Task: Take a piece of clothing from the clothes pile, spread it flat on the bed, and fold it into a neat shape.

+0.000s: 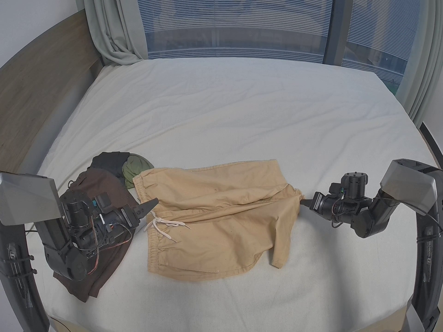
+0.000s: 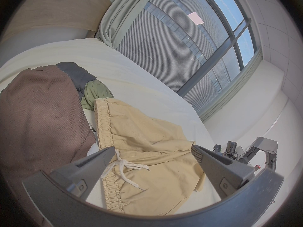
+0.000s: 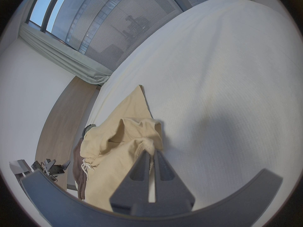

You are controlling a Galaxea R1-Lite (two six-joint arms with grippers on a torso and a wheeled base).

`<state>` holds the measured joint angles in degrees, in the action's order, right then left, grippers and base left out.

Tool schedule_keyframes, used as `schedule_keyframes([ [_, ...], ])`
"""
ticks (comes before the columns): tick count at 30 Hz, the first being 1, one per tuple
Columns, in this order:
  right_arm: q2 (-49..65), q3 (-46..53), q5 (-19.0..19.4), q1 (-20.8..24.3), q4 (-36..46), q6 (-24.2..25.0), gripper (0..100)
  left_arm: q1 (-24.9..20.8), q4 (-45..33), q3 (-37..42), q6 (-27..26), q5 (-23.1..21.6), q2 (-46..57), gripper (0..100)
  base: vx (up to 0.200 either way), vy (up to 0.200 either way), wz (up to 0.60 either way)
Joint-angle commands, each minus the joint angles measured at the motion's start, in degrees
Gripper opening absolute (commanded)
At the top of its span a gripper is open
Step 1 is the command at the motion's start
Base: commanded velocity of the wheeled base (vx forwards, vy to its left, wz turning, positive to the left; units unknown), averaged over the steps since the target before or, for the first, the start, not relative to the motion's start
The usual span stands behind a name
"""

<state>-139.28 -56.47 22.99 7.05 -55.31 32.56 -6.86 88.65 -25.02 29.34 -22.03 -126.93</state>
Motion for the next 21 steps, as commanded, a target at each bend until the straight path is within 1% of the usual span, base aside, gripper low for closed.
schedule_keyframes([
  [1,-0.29,-0.93,0.04,0.16,-0.5,-0.48,0,0.01,0.03,-0.12,0.01,0.06,-0.78,100,0.0,0.0,0.0],
  [5,0.06,-1.63,0.04,0.16,-0.59,-0.92,0,0.01,0.03,0.05,0.01,0.06,-0.95,100,0.0,0.0,0.0],
  [6,0.15,-1.63,0.04,0.16,-0.59,-1.1,100,0.01,0.12,0.05,-0.08,0.06,-0.95,100,0.0,0.0,0.0],
  [10,0.5,-0.57,-0.14,0.16,-0.5,-3.56,100,0.01,0.03,0.32,0.01,-0.03,-1.13,100,0.0,0.0,0.0],
  [13,2.08,3.29,-0.93,-0.28,-0.77,-6.63,100,0.27,0.12,0.58,0.01,-0.21,-1.48,100,0.0,0.0,0.0],
  [15,3.93,6.54,-1.02,-0.37,-1.12,-7.78,100,0.36,0.03,1.11,0.01,-0.3,-1.83,100,0.0,0.0,0.0],
  [16,3.93,6.54,-1.02,-0.37,-1.12,-7.78,100,0.36,0.03,1.11,0.01,-0.3,-1.83,100,0.0,0.0,0.0],
  [17,6.3,10.85,-0.93,-0.37,-3.05,-7.95,100,0.45,0.12,1.81,-0.08,-0.3,-2.18,100,0.0,0.0,0.0],
  [18,7.27,13.05,-0.93,-0.28,-4.54,-8.04,100,0.45,0.03,2.16,-0.08,-0.3,-2.36,100,0.0,0.0,0.0],
  [20,8.32,17.27,-0.93,-0.01,-8.06,-8.04,100,0.62,0.03,2.87,-0.08,-0.3,-2.36,100,0.0,0.0,0.0],
  [21,8.32,17.27,-0.93,-0.01,-8.06,-8.04,100,0.62,0.03,2.87,-0.08,-0.3,-2.36,100,0.0,0.0,0.0],
])
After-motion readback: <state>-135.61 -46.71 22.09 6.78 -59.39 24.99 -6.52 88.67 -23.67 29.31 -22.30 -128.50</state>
